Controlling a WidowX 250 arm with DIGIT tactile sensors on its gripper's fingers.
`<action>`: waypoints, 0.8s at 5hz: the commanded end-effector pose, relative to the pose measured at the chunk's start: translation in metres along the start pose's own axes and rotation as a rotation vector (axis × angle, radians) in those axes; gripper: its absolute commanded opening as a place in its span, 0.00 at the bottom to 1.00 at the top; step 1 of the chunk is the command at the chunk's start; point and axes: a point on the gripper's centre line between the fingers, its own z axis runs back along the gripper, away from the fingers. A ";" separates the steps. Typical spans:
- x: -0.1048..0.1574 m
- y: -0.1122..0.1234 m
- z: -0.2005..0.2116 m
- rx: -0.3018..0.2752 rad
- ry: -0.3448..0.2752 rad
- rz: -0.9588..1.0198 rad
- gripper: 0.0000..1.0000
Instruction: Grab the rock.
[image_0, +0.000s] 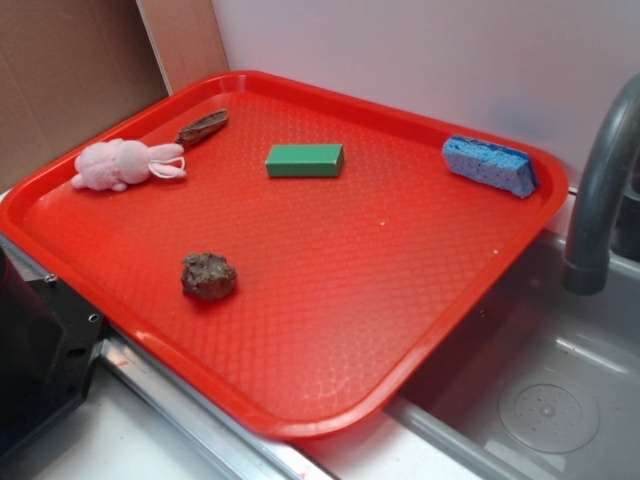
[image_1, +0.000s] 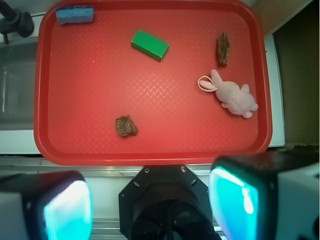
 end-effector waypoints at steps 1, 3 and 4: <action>0.000 0.000 0.000 0.000 0.000 0.000 1.00; 0.046 0.002 -0.105 0.192 0.010 -0.093 1.00; 0.042 -0.003 -0.154 0.202 -0.013 -0.154 1.00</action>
